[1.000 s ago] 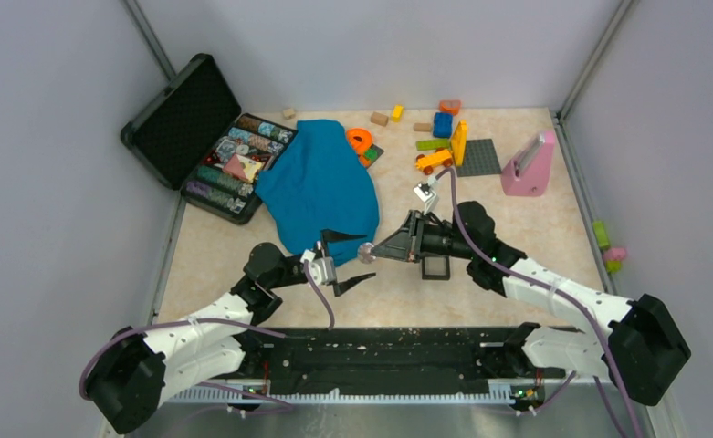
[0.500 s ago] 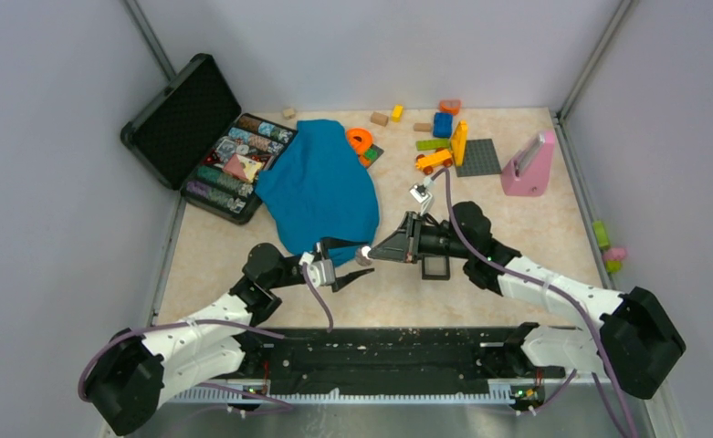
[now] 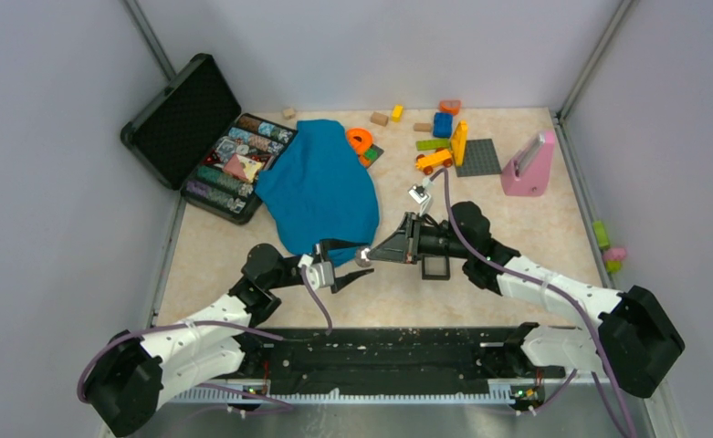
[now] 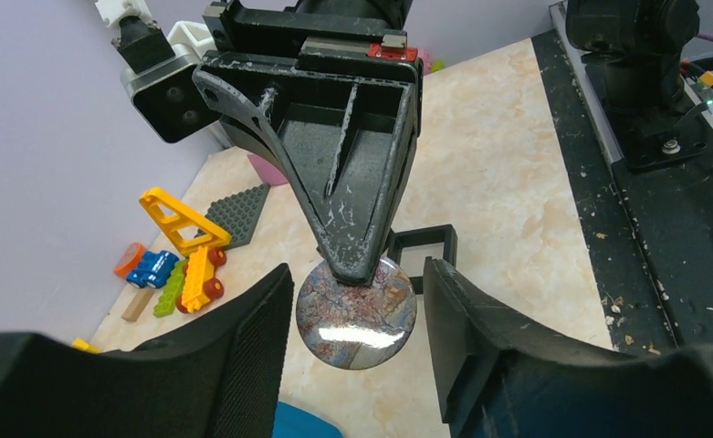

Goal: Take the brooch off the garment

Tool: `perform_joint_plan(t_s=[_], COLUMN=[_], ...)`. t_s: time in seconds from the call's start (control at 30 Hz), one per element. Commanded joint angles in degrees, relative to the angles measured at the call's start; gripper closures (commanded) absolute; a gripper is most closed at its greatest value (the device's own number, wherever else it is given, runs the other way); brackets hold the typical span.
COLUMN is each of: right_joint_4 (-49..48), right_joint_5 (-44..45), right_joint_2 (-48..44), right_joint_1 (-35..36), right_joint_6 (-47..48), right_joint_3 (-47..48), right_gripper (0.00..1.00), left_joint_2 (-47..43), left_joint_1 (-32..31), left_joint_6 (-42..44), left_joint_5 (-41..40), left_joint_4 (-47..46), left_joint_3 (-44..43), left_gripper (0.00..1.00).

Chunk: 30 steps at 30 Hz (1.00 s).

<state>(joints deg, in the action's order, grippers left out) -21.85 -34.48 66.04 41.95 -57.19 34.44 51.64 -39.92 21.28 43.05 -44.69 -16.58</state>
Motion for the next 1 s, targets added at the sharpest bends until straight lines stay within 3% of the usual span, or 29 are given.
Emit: perform_joint_plan(t_s=[0.0,0.3,0.47,0.6,0.67,0.7,0.77,0.83,0.9,0.97], right_joint_4=[-3.74,-3.21,-3.35,-3.73,-3.51,-3.22,-0.16,6.01,12.42,18.14], right_joint_5=[-1.49,-1.82,-1.90,-2.08,-1.95,-1.91,-1.13,0.65,3.39,6.67], right_joint_2=[-0.81,-1.67,-1.70,-1.57,-1.42,-1.37,-1.38,-1.98,-3.31,-5.35], right_joint_1=[0.50,0.50,0.54,0.50,0.50,0.52,0.50,0.49,0.42,0.41], right_joint_6=[0.67,1.15,1.11,1.01,1.14,1.25,2.16,4.50,7.94,11.23], right_joint_3=[0.50,0.63,0.65,0.73,0.81,0.89,1.82,3.59,5.41,6.78], right_gripper=[1.00,1.00,1.00,1.00,1.00,0.92,0.65,0.44,0.30,0.25], left_joint_2=[-0.29,-0.23,-0.31,-0.13,-0.13,-0.09,0.02,0.11,0.35,0.75], left_joint_1=[-0.29,-0.26,-0.27,-0.27,-0.33,-0.25,-0.27,-0.29,-0.29,-0.33], left_joint_6=[-0.24,-0.53,-0.41,-0.34,-0.26,-0.15,-0.03,0.07,0.09,-0.19], left_joint_5=[-0.08,-0.94,-0.38,-0.27,-0.01,0.00,-0.30,-0.61,-1.03,-1.67], left_joint_4=[0.17,0.21,0.44,0.67,0.90,1.06,1.59,2.23,2.97,3.05], left_joint_3=[-0.43,-0.48,-0.61,-0.76,-0.81,-0.84,-1.12,-1.38,-1.44,-1.44], left_gripper=[0.40,0.39,0.49,0.49,0.55,0.58,0.59,0.59,0.59,0.59])
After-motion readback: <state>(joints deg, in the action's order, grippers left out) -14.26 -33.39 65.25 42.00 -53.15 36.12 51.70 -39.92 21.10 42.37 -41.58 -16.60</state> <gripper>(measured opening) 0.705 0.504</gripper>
